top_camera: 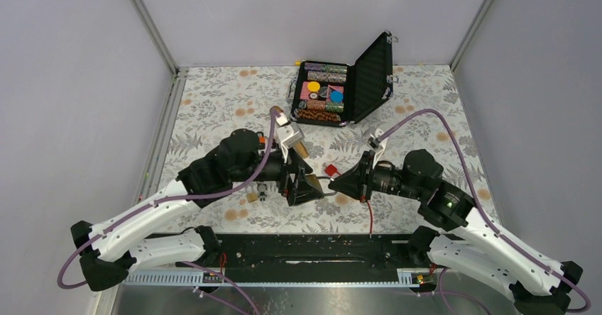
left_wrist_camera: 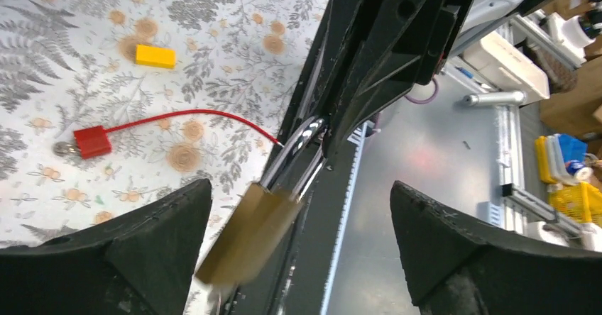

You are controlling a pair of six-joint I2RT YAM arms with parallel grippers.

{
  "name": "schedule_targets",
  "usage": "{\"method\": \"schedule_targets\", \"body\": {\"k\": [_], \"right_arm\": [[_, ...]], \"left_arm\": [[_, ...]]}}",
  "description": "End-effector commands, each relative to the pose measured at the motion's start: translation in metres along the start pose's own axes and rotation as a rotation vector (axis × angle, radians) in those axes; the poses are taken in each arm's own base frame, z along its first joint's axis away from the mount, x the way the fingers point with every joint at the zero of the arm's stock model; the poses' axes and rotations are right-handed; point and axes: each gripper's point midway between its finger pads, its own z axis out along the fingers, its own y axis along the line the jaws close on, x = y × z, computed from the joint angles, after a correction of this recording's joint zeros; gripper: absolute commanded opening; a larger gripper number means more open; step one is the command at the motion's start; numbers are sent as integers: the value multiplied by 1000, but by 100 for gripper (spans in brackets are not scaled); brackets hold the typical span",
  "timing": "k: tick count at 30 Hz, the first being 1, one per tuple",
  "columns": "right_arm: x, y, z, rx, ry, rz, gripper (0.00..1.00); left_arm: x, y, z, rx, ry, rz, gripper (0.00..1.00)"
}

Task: Lock with the key
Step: Lock the lock.

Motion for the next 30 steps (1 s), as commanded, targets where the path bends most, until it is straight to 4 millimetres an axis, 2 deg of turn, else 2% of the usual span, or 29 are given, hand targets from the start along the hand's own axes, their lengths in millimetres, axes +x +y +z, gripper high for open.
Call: {"method": "schedule_targets", "body": {"k": [1,5,9,11,14,17,21,25,30], "right_arm": [[-14,-10,-29,148,46,-188,0],[-8,-8,-36,142,97,-233,0],[1,16,-38,4,154,-258,0],[3,27,-39,-59,171,-260,0],[-1,33,-36,-86,176,-253,0],[-2,39,-30,-130,188,-243,0],[-4,46,-24,-182,197,-237,0],[-8,54,-24,-224,205,-253,0],[-11,61,-23,-264,231,-270,0]], "left_arm": [[-17,0,-4,2,-62,164,97],[1,6,2,37,-6,258,99],[16,11,9,77,56,333,98],[21,6,14,144,71,377,98],[29,-11,20,287,106,387,95],[33,-15,24,336,125,392,88],[47,-19,22,404,170,394,69],[55,-26,18,460,178,397,62],[58,-27,19,484,204,384,44]]}}
